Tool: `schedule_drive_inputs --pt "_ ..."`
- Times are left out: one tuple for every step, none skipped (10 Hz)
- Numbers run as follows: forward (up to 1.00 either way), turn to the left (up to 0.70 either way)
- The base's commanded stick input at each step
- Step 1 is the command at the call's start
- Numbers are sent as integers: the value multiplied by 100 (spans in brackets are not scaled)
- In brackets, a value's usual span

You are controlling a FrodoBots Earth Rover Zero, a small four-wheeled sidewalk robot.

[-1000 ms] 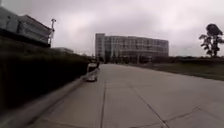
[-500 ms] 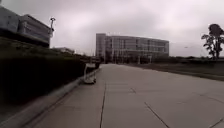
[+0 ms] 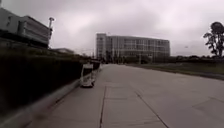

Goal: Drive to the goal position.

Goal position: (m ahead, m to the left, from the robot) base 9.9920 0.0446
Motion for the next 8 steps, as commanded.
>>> schedule_drive_inputs --pt "70 0" --pt "70 0" --pt "70 0" --pt "70 0" --pt "70 0" --pt "70 0" --pt "70 0" --pt "70 -13"
